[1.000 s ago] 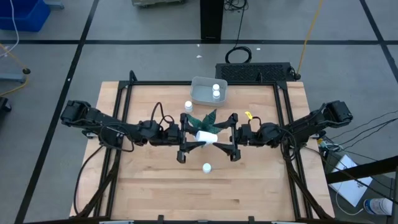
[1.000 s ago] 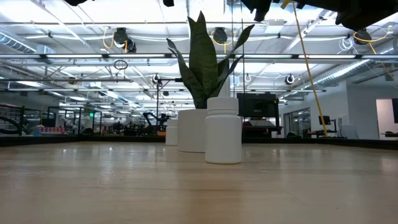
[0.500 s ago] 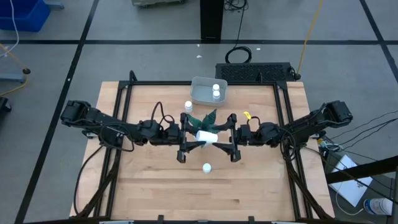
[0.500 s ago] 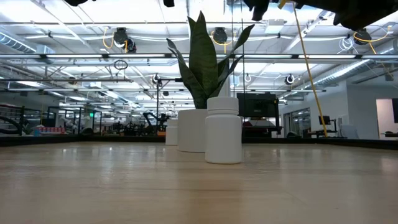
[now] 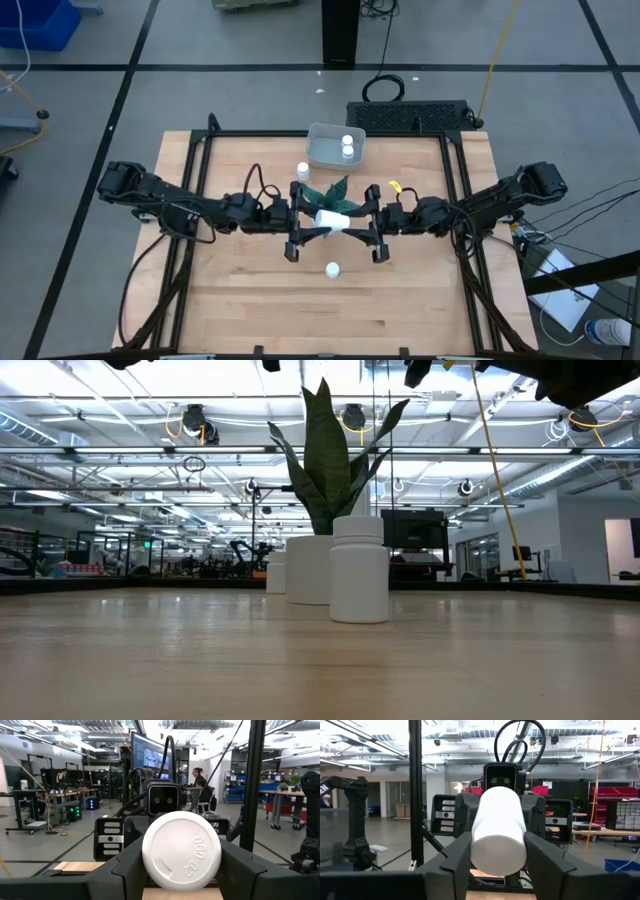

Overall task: Pick and place pill bottles into a basket
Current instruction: Put the white medicine bottle into the gray bin

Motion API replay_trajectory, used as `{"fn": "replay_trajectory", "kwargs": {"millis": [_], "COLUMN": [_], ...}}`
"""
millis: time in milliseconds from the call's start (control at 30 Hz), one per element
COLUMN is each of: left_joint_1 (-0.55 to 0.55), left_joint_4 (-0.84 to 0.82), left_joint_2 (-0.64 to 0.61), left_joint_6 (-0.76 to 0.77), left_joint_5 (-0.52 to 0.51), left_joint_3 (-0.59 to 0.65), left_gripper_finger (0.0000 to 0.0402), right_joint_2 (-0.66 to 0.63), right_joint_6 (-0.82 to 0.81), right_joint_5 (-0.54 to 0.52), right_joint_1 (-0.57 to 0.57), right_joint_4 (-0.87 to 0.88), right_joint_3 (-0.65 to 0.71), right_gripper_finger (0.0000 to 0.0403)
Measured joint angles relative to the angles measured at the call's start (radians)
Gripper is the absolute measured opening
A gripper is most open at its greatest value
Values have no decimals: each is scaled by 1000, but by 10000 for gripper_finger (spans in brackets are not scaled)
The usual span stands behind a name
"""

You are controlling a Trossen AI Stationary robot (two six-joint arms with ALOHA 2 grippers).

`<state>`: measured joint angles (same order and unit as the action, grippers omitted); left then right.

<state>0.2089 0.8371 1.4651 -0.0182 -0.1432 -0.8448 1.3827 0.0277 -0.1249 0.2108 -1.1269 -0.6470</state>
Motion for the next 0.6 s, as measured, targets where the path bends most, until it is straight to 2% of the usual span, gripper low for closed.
{"fn": "replay_trajectory", "kwargs": {"millis": [200,300,600], "left_joint_1": [2,6,10], "left_joint_4": [-17,-23,-64], "left_joint_2": [0,-8,-55], "left_joint_6": [1,-3,-80], "left_joint_5": [-37,-94,-127], "left_joint_3": [0,0,-1], "left_gripper_finger": [209,227,284], "right_joint_2": [0,0,0], "right_joint_6": [-13,-15,-15], "right_joint_5": [-4,-37,-69], "right_joint_1": [0,0,0], "right_joint_4": [16,24,65], "right_joint_3": [0,0,-1], "right_gripper_finger": [146,148,150]}}
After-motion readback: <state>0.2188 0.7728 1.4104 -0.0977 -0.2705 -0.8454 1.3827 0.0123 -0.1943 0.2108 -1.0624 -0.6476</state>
